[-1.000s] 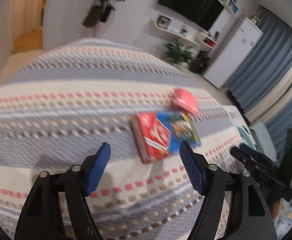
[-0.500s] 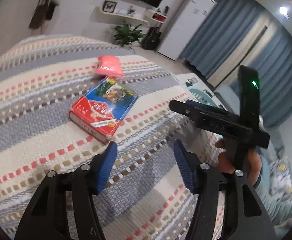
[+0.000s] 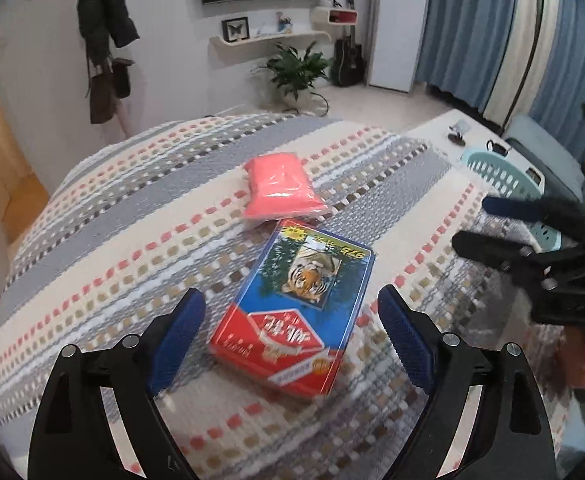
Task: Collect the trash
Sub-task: 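Grasp the tiger card box with the left tool while the right tool grasps the pink bag, then carry the card box and pink bag over the blue basket and open both tools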
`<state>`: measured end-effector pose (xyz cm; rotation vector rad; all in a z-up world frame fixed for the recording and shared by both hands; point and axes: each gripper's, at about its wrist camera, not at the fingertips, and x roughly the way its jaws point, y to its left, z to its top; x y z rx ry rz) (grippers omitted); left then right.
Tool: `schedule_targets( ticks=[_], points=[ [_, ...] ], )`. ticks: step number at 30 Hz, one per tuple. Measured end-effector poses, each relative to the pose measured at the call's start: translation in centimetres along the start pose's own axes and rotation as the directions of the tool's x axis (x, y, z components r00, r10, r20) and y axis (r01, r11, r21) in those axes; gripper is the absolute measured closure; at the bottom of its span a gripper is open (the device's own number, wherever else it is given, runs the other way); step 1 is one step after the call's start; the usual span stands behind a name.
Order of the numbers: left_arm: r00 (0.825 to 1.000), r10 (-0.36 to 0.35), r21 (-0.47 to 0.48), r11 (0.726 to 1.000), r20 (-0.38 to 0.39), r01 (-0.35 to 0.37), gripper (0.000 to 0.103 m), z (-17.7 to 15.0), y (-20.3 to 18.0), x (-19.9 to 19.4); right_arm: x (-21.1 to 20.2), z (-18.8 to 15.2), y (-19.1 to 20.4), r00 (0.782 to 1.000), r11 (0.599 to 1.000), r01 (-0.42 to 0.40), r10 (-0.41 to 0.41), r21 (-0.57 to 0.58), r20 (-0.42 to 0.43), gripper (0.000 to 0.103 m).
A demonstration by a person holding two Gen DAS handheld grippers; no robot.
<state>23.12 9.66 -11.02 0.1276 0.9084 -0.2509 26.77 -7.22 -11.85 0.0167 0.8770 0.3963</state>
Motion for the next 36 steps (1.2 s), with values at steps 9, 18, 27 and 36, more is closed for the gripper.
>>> schedule_targets(
  ticks=[9,18,27,36],
  points=[
    [1.0,0.012,-0.18,0.984,0.015,-0.009,0.039,-1.5,1.0,-1.7,0.9,3.5,2.4,0.999,0.999,-0.033,0.032,-0.009,-0.015,0.03],
    [0.981,0.18,-0.426,0.895,0.077,-0.131,0.04,-6.2,4.2,-6.0,5.8,5.2,7.6,0.991,0.994,-0.105,0.104,-0.008,-0.086,0.031],
    [0.97,0.208,-0.46,0.878,0.125,-0.129,0.04,-8.0,5.0,-7.1,8.9,7.0,9.5,0.99,0.995,-0.098,0.099,0.012,-0.096,0.031],
    [0.971,0.198,-0.467,0.877,0.132,-0.115,0.04,-7.7,4.2,-6.3,10.3,7.4,12.0,0.998,0.996,-0.004,-0.002,-0.092,-0.061,0.065]
  ],
)
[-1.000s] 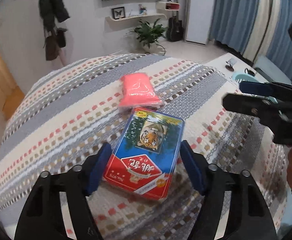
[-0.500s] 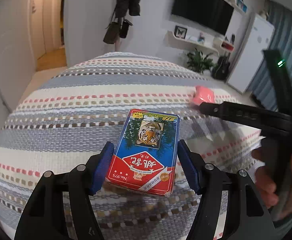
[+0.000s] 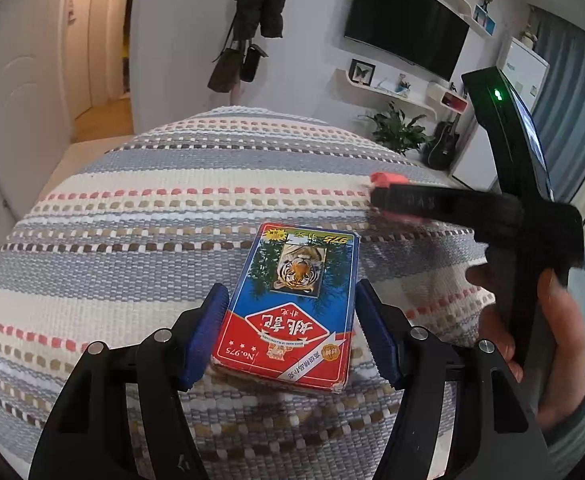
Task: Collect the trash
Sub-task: 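Carry the card box and pink bag over the blue basket and open both tools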
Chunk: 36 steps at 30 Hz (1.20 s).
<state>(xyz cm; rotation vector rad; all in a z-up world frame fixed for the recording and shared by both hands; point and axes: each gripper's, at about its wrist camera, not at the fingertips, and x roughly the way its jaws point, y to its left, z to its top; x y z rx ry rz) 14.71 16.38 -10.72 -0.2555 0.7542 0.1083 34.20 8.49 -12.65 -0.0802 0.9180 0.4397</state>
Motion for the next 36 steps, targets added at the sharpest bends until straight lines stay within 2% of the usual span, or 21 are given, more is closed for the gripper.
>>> schedule_targets(
  ticks=[4,8,11,14,16,18,21,24,26,29,34,36],
  points=[
    [1.0,0.003,0.012,1.0,0.016,-0.003,0.04,0.1,-0.1,-0.2,-1.3,-1.1,0.0,1.0,1.0,-0.005,0.006,-0.02,0.008,0.067],
    [0.998,-0.049,-0.005,0.999,0.034,0.049,0.04,0.9,-0.8,-1.2,-4.5,-1.9,-0.7,0.998,1.0,-0.014,0.015,-0.017,0.055,0.067],
    [0.994,-0.062,0.053,0.997,0.087,0.058,0.04,2.2,-3.0,-3.2,-7.3,-2.2,-1.8,0.994,1.0,-0.001,0.003,-0.017,0.106,0.067],
    [0.988,-0.095,0.1,0.991,0.12,0.084,0.04,3.6,-5.4,-4.7,-10.5,-2.5,-3.6,0.987,1.0,0.015,-0.015,0.002,0.159,0.067],
    [0.984,-0.115,0.131,0.987,0.139,0.097,0.04,4.4,-7.2,-5.5,-12.5,-2.3,-5.7,0.979,0.998,0.053,-0.058,0.033,0.194,0.067],
    [0.979,-0.137,0.164,0.98,0.15,0.112,0.04,5.2,-9.3,-6.1,-14.2,-2.5,-7.7,0.972,0.993,0.086,-0.1,0.077,0.213,0.067],
    [0.974,-0.171,0.206,0.969,0.148,0.139,0.04,6.0,-12.6,-6.3,-16.7,-3.2,-11.7,0.962,0.983,0.091,-0.128,0.16,0.241,0.067],
    [0.97,-0.209,0.27,0.948,0.125,0.17,0.04,6.6,-16.8,-6.1,-18.8,-4.2,-15.7,0.951,0.967,0.114,-0.173,0.228,0.257,0.067],
    [0.967,-0.232,0.303,0.933,0.102,0.192,0.04,6.9,-19.5,-5.6,-19.6,-4.9,-19.1,0.948,0.946,0.138,-0.212,0.294,0.237,0.067],
    [0.963,-0.262,0.339,0.914,0.069,0.225,0.04,7.1,-22.8,-4.6,-20.3,-6.2,-23.2,0.947,0.92,0.134,-0.228,0.368,0.225,0.067],
    [0.944,-0.328,0.375,0.873,-0.019,0.311,0.04,6.3,-28.0,-1.7,-20.8,-9.4,-30.2,0.937,0.862,0.172,-0.293,0.478,0.192,0.067],
    [0.932,-0.354,0.386,0.852,-0.074,0.354,0.04,5.5,-30.4,-0.2,-20.6,-10.8,-32.4,0.936,0.837,0.181,-0.308,0.517,0.171,0.067]
  ],
)
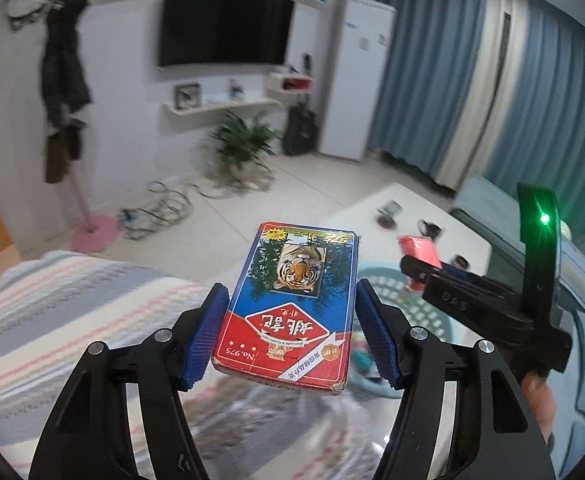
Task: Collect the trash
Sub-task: 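Carry the card box and pink bag over the blue basket and open both tools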
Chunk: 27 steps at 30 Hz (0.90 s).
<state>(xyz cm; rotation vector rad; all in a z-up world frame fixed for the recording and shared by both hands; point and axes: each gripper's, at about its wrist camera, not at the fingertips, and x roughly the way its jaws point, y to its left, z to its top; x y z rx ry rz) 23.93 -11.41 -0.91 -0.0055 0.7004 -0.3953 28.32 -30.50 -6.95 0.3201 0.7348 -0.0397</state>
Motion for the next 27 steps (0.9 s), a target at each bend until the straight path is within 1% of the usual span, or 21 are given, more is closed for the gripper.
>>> schedule_targets(
  ticks=[4,6,7,8,9,11,13,15,17,18,19,20,21,23,27],
  points=[
    [0.996,-0.06,0.017,0.998,-0.063,0.061,0.04,-0.1,-2.0,4.0,2.0,-0.9,-4.1,0.998,0.997,0.034,-0.03,0.076,-0.047,0.067],
    [0.989,-0.095,0.013,0.995,-0.115,0.097,0.04,-0.7,-3.0,6.2,3.0,-1.4,-5.7,0.997,0.994,0.05,-0.042,0.102,-0.071,0.067],
    [0.981,-0.128,0.002,0.992,-0.148,0.13,0.04,-1.0,-3.4,7.1,3.6,-1.9,-6.6,0.995,0.991,0.062,-0.052,0.114,-0.088,0.067],
    [0.968,-0.174,-0.023,0.985,-0.182,0.173,0.04,-1.2,-3.7,8.5,4.1,-2.2,-7.2,0.993,0.99,0.073,-0.061,0.122,-0.101,0.067],
    [0.959,-0.201,-0.043,0.98,-0.2,0.196,0.04,-1.5,-3.9,9.5,4.5,-2.4,-7.6,0.991,0.989,0.082,-0.068,0.126,-0.112,0.067],
    [0.947,-0.226,-0.065,0.974,-0.228,0.217,0.04,-2.2,-4.2,11.3,5.6,-3.1,-8.6,0.986,0.985,0.107,-0.087,0.132,-0.144,0.067],
    [0.939,-0.235,-0.085,0.972,-0.25,0.22,0.04,-3.1,-4.1,12.5,6.4,-3.4,-9.2,0.981,0.982,0.123,-0.099,0.14,-0.168,0.066],
    [0.928,-0.258,-0.108,0.966,-0.27,0.237,0.039,-3.8,-4.5,13.8,7.0,-3.9,-10.1,0.976,0.979,0.142,-0.115,0.146,-0.183,0.066],
    [0.92,-0.268,-0.117,0.963,-0.286,0.244,0.039,-4.3,-4.7,14.8,7.3,-4.1,-10.9,0.973,0.976,0.157,-0.126,0.15,-0.195,0.062],
    [0.919,-0.27,-0.121,0.962,-0.288,0.245,0.037,-4.4,-4.8,15.0,7.4,-4.2,-11.3,0.972,0.974,0.161,-0.128,0.159,-0.199,0.054],
    [0.916,-0.283,-0.128,0.958,-0.286,0.257,0.037,-4.4,-4.8,15.1,7.5,-4.3,-11.8,0.972,0.972,0.162,-0.127,0.17,-0.2,0.051],
    [0.912,-0.298,-0.135,0.953,-0.281,0.27,0.036,-4.5,-4.9,15.1,7.4,-4.4,-12.1,0.972,0.97,0.167,-0.132,0.176,-0.196,0.051],
    [0.912,-0.303,-0.138,0.952,-0.278,0.275,0.032,-4.4,-5.1,14.9,7.3,-4.4,-12.3,0.971,0.969,0.173,-0.138,0.176,-0.195,0.051],
    [0.915,-0.308,-0.142,0.95,-0.262,0.279,0.029,-4.3,-5.0,14.5,7.1,-4.6,-12.6,0.971,0.968,0.174,-0.138,0.18,-0.194,0.051],
    [0.92,-0.307,-0.148,0.949,-0.242,0.278,0.029,-4.3,-4.6,13.3,6.3,-4.8,-12.4,0.972,0.971,0.16,-0.123,0.18,-0.199,0.051]
  ],
)
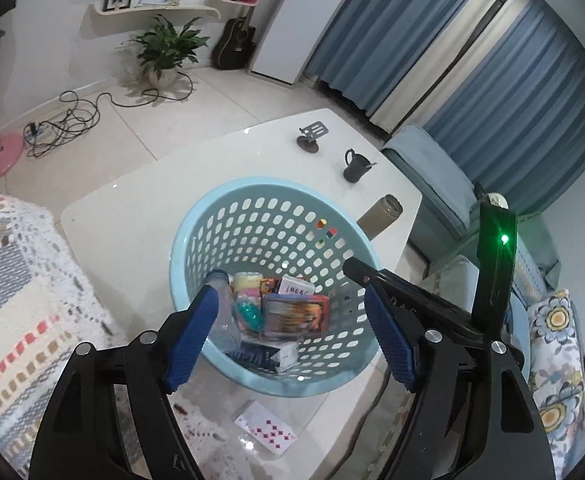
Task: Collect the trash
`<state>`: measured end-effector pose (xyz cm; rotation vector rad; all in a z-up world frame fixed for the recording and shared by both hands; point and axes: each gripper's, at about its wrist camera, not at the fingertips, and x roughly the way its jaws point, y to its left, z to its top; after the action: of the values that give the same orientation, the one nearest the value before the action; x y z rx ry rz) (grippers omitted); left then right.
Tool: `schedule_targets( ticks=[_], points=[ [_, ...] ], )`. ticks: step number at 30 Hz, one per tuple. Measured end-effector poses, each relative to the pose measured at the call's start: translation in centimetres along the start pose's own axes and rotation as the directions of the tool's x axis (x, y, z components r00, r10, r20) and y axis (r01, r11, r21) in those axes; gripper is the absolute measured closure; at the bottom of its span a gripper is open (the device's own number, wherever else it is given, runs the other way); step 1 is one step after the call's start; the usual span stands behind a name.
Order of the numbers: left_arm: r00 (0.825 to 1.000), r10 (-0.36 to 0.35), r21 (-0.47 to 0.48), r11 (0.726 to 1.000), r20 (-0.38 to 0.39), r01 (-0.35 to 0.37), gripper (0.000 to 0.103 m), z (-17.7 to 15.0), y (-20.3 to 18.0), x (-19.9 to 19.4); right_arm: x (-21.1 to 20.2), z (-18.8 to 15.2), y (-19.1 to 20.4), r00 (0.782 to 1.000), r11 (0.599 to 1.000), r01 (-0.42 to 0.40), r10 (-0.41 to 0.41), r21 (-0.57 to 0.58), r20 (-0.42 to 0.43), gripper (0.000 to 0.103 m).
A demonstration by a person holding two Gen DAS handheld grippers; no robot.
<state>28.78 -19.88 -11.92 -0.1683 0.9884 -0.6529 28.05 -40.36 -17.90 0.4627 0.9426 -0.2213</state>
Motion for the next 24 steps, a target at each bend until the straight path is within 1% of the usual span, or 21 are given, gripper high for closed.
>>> schedule_targets(
  ticks=[4,5,7,9,12,13,14,16,18,19,20,22,24],
  points=[
    [0.999,0.026,0.03,0.999,0.041,-0.027,0.029,-0.8,-0.3,-2.3,-1.6,-0.5,0.9,0.999,0.999,-0.035,0.035,-0.024,0.004,0.05],
    [0.997,0.037,0.043,0.998,0.063,-0.039,0.029,-1.2,-0.4,-3.4,-2.3,-0.7,1.3,0.999,0.999,-0.039,0.039,-0.039,0.012,0.049],
    [0.994,0.051,0.053,0.997,0.094,-0.056,0.027,-1.5,-0.6,-4.8,-4.0,-1.3,2.6,0.998,0.996,-0.052,0.055,-0.073,0.036,0.041],
    [0.987,0.069,0.065,0.995,0.142,-0.079,0.023,-2.3,-0.6,-6.9,-5.8,-1.8,3.8,0.995,0.992,-0.064,0.071,-0.113,0.066,0.039],
    [0.97,0.111,0.088,0.987,0.216,-0.132,0.021,-3.5,-0.8,-10.0,-8.8,-3.1,6.0,0.989,0.98,-0.055,0.08,-0.193,0.126,0.038],
    [0.96,0.133,0.094,0.982,0.247,-0.161,0.021,-4.1,-0.8,-11.2,-9.7,-3.5,6.7,0.986,0.976,-0.05,0.083,-0.213,0.147,0.037],
    [0.953,0.146,0.099,0.979,0.264,-0.177,0.021,-4.5,-0.8,-12.0,-10.7,-4.1,7.5,0.981,0.971,-0.044,0.086,-0.235,0.171,0.036],
    [0.93,0.183,0.105,0.968,0.318,-0.226,0.02,-5.8,-0.7,-13.8,-12.6,-5.5,8.8,0.969,0.961,-0.032,0.097,-0.274,0.228,0.033],
    [0.906,0.217,0.101,0.958,0.365,-0.27,0.015,-7.0,-0.5,-15.3,-14.0,-6.8,9.7,0.956,0.955,-0.026,0.11,-0.296,0.272,0.032],
    [0.882,0.25,0.09,0.947,0.399,-0.31,0.015,-8.0,-0.3,-16.0,-14.5,-7.3,10.0,0.95,0.953,-0.021,0.114,-0.303,0.292,0.032],
    [0.864,0.277,0.077,0.938,0.422,-0.338,0.014,-8.7,-0.1,-16.4,-15.1,-8.2,10.5,0.939,0.95,-0.014,0.119,-0.311,0.321,0.032],
    [0.835,0.31,0.051,0.927,0.454,-0.372,0.013,-9.8,0.6,-17.1,-15.9,-9.3,11.2,0.926,0.946,-0.008,0.129,-0.323,0.356,0.032],
    [0.811,0.34,0.018,0.918,0.475,-0.396,0.011,-10.4,1.1,-17.4,-16.4,-10.2,11.9,0.915,0.944,0.007,0.127,-0.329,0.384,0.032]
  ],
)
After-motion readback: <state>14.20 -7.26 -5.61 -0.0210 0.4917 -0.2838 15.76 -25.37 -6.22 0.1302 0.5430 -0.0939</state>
